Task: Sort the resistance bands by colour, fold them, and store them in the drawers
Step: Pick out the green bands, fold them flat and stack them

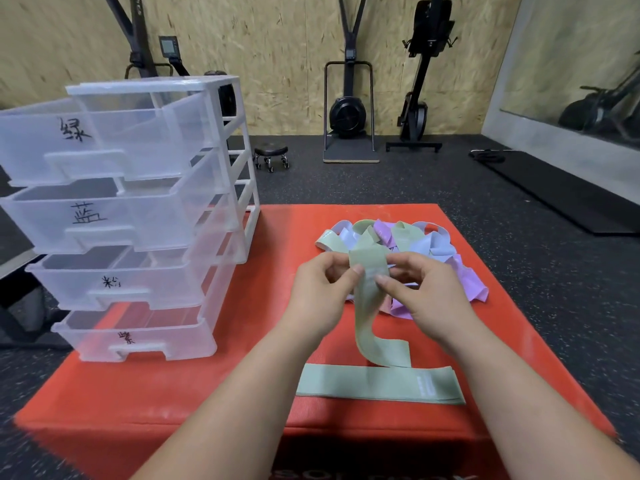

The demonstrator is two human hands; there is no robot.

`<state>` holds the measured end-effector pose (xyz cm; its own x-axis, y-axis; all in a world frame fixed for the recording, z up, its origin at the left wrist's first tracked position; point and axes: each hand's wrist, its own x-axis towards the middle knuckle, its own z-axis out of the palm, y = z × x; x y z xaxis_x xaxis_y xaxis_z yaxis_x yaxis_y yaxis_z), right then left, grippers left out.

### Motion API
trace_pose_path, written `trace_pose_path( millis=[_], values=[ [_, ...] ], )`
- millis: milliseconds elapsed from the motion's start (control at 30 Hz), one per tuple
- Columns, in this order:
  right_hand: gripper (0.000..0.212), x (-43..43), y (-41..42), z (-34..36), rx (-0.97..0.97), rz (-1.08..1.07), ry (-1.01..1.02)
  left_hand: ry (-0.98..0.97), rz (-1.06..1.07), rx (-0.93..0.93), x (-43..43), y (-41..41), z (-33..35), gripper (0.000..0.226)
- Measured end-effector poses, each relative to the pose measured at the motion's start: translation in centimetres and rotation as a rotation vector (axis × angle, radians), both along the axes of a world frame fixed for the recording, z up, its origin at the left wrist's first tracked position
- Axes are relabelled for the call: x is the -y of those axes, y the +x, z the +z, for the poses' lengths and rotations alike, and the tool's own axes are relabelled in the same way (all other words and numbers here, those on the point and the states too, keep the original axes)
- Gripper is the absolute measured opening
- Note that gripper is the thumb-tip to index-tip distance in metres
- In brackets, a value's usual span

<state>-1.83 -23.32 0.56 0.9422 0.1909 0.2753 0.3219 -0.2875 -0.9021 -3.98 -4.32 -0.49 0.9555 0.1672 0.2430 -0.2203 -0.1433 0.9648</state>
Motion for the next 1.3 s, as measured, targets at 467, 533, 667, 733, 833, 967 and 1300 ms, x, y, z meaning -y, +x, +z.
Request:
trace_pose_path(
  millis=[467, 533, 667, 733, 833, 967, 1300],
  values=[
    [0.021, -1.5, -0.3, 1.8, 0.146, -0.012, 0.084, 0.15, -0.181, -0.008, -1.1, -0.3, -1.2, 0.008],
    [0.021, -1.4, -0.1, 2.0, 0.141, -0.042, 0.182, 0.209, -0.215, -0.038, -1.4, 0.2, -2.0, 0.009],
    [0.022, -0.5, -0.2, 2.3, 0.115, -0.078, 0.346, 0.504, -0.284, -0.125, -2.1, 0.7, -3.9, 0.022],
    [0.02, 0.4, -0.1, 2.2, 0.107, -0.135, 0.371, 0.588, -0.275, -0.128, -2.6, 0.7, -4.2, 0.031],
    [0.023, 2.6, 0.1, 1.5, 0.016, -0.22, 0.435, 0.661, -0.158, -0.115, -4.0, 0.5, -3.5, 0.028],
    [0.035, 5.6, 0.2, 0.1, -0.205, -0.279, 0.456, 0.667, -0.142, -0.114, -6.8, 0.0, -2.9, 0.009],
    [0.02, 10.6, -1.5, -3.8, -0.57, -0.207, 0.082, 0.308, 0.013, -0.319, -9.5, -3.8, -4.1, 0.021]
  ],
)
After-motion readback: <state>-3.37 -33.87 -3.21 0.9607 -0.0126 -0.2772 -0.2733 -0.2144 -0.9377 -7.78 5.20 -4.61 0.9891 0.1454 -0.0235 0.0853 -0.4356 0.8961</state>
